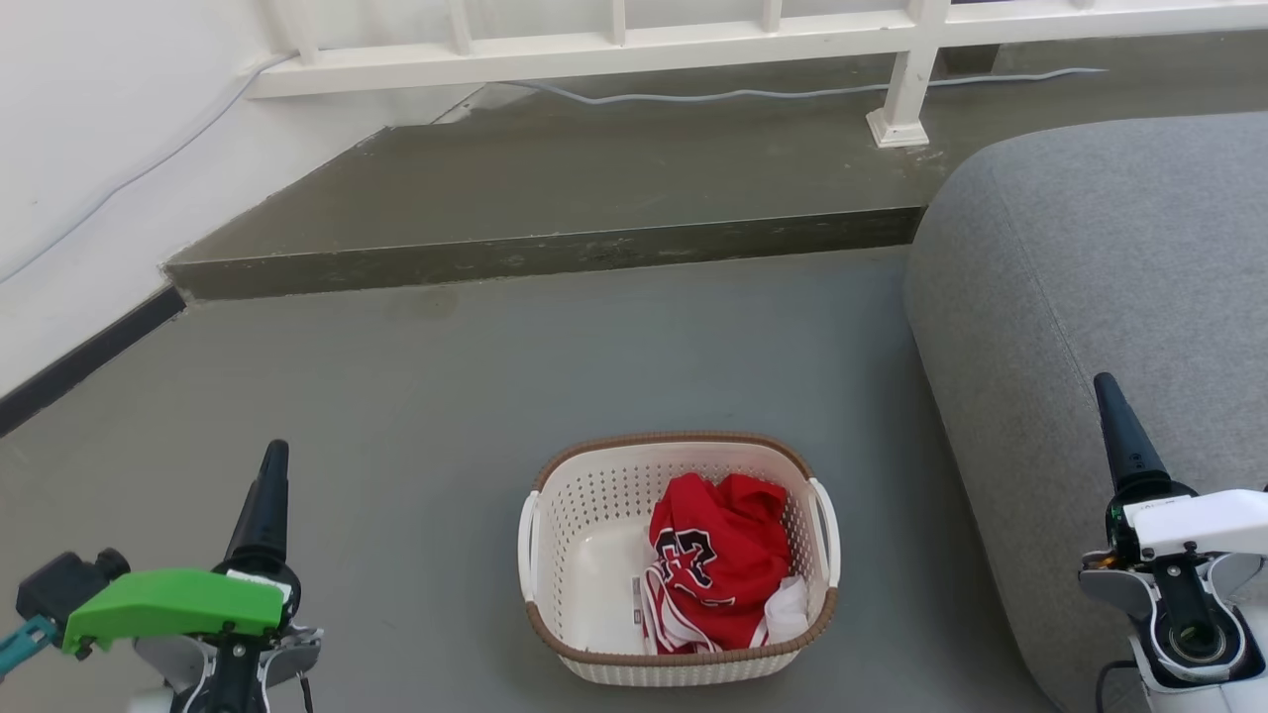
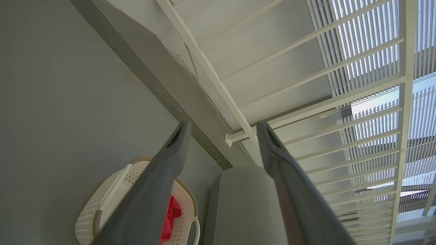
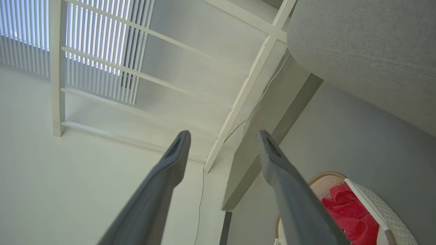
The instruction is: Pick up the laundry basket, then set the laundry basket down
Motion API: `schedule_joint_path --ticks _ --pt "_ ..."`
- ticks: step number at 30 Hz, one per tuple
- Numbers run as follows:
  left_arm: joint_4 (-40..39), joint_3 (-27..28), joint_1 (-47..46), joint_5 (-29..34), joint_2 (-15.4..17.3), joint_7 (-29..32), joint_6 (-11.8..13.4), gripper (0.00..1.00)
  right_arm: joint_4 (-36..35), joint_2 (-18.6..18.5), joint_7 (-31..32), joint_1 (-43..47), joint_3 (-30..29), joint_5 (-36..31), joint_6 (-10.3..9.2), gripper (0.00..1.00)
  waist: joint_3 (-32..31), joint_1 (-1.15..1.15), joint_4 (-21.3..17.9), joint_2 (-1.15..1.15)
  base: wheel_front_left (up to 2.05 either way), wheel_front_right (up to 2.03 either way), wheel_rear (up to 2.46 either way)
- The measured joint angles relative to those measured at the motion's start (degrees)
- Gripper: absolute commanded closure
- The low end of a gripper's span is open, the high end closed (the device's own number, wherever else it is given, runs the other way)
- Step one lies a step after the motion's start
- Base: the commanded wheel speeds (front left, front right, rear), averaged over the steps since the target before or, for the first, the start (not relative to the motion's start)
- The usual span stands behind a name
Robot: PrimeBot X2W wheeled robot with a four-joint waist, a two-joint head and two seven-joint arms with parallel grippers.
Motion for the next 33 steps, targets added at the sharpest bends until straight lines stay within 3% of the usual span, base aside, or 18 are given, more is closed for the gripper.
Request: schedule_joint_path --ticks 16,33 --pt "-1.5 -3.1 -1.1 14.1 0.9 -2.5 2.7 0.0 -0.4 -2.6 -2.7 -1.0 5.0 -14.9 -3.32 0.0 -0.3 0.0 -0.1 0.0 0.0 0.0 0.0" --pt "-1.7 -6.6 -1.2 26.2 1.1 -5.1 4.8 0.0 -0.3 -3.6 -5.3 -1.1 8.9 -27.1 -5.48 0.0 -0.6 0.0 -0.4 0.0 0.0 0.0 0.0"
